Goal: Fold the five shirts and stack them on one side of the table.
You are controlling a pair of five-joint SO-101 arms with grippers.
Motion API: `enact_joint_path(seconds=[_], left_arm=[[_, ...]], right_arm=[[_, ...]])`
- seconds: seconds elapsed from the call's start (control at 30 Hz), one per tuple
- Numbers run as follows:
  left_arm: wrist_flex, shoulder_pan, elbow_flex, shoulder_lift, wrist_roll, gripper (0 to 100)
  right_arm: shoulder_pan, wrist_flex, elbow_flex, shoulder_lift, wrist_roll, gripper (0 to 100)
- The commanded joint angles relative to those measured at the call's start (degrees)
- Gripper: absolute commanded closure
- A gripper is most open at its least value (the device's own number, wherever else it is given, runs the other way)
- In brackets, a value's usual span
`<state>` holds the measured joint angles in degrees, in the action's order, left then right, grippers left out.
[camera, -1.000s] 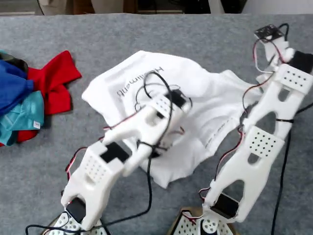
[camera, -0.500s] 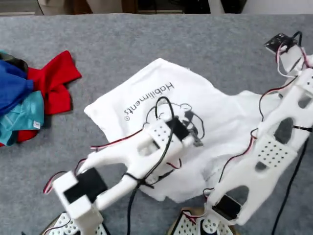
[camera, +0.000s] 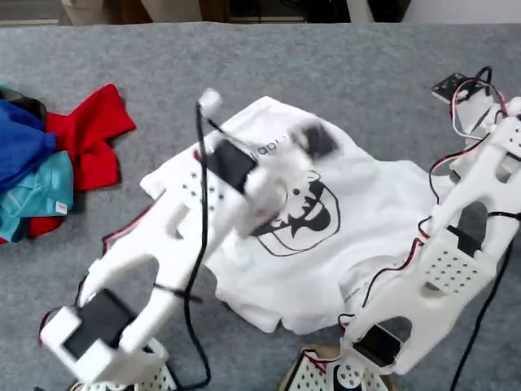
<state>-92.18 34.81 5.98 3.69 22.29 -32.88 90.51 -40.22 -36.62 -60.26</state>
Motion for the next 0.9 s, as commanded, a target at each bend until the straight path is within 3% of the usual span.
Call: enact_joint_path(seconds=[0.0,0.07,0.17,0.6,0.87], left_arm=[[16.0,-5.7,5.2,-8.0,-13.4,98],[22.2,-8.3,5.6,-14.5,-20.3,98],[23.4,-10.3,7.4,-23.5,-26.0,98],[-6.4,-11.4,17.2,-46.2,-25.7,98],[-7.4,-10.8,7.5,-44.0,-20.7,98]], right_arm=[[2.2,-5.2,2.5,1.1,3.6,99.8],[3.0,-6.5,3.4,0.9,4.9,99.8],[3.7,-6.9,3.8,0.7,6.4,99.8],[4.6,-7.2,3.8,0.7,6.6,99.8],[5.4,-7.2,3.8,0.7,6.6,99.8]])
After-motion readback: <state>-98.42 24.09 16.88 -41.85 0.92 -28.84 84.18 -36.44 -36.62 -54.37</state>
